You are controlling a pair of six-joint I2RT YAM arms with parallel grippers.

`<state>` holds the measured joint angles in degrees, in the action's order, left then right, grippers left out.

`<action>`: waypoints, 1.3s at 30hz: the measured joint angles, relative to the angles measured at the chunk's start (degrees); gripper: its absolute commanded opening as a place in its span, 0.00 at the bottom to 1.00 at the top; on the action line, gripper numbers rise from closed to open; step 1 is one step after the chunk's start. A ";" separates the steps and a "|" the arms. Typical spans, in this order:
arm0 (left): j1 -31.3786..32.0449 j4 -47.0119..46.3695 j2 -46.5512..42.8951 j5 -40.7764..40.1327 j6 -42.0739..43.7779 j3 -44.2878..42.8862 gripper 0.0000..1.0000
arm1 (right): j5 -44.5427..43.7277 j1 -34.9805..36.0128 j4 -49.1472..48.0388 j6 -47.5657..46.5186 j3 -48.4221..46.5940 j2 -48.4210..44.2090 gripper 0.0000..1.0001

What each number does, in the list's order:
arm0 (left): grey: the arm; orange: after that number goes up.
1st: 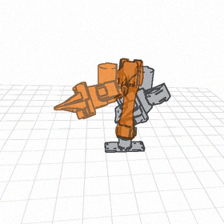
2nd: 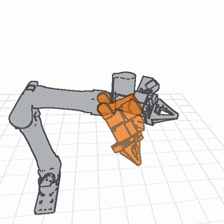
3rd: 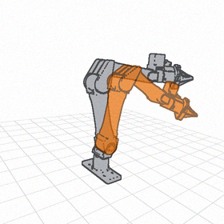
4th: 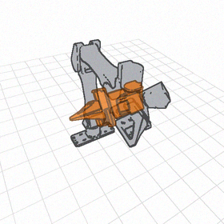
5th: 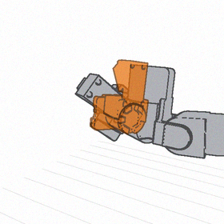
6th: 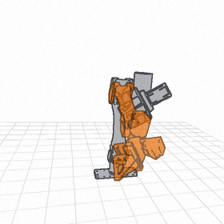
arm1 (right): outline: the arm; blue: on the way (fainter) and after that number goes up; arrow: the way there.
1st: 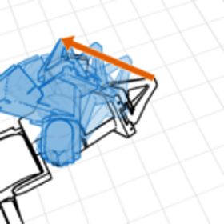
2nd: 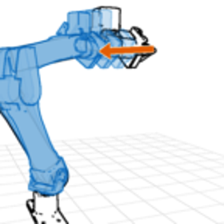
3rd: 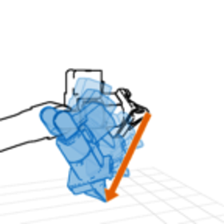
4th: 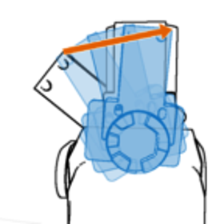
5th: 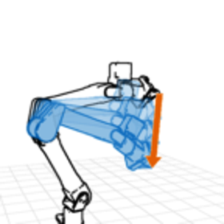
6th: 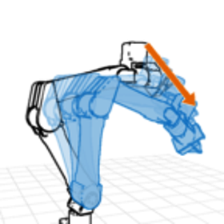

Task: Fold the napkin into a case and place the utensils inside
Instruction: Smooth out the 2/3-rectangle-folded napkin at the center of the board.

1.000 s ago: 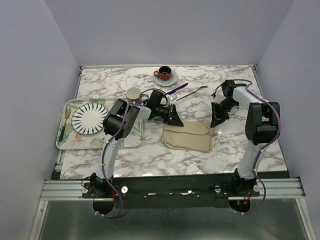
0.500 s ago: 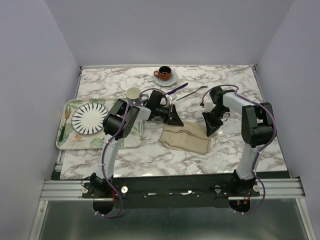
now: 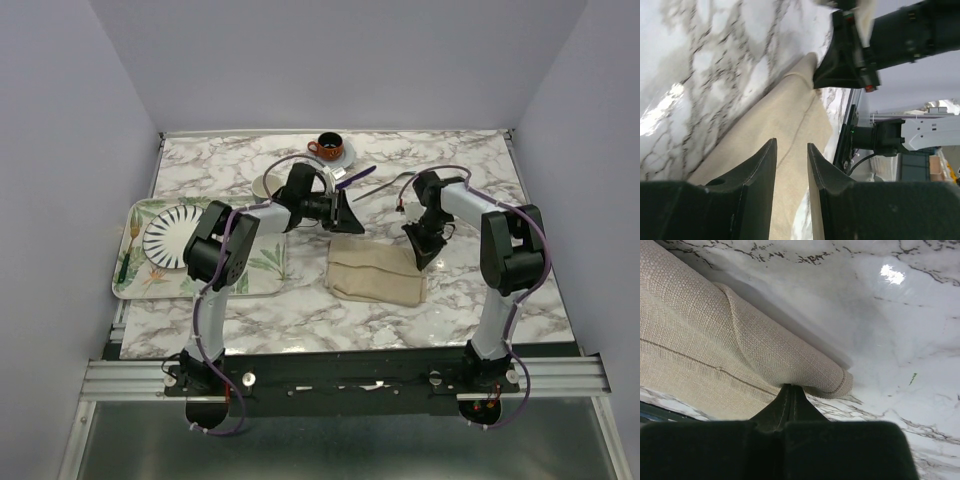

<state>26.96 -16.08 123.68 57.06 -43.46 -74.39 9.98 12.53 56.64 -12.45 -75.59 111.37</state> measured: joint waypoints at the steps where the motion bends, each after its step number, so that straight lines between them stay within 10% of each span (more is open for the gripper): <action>1: 0.00 0.15 -1.51 -0.35 0.11 -0.26 0.34 | -0.24 0.00 0.00 -0.09 -0.04 0.02 0.01; 15: 10.84 -13.57 2.43 -5.57 -16.06 -1.60 0.02 | -0.52 -0.17 1.01 -0.02 -1.29 1.11 0.01; 39: 16.70 -3.02 9.53 -21.05 -20.85 -12.24 0.00 | -0.46 -0.24 1.29 0.39 -1.55 1.27 0.02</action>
<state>43.66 -19.09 133.21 36.01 -64.31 -86.63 9.52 12.29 57.93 -12.05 -77.14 112.64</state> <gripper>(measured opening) 0.004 0.014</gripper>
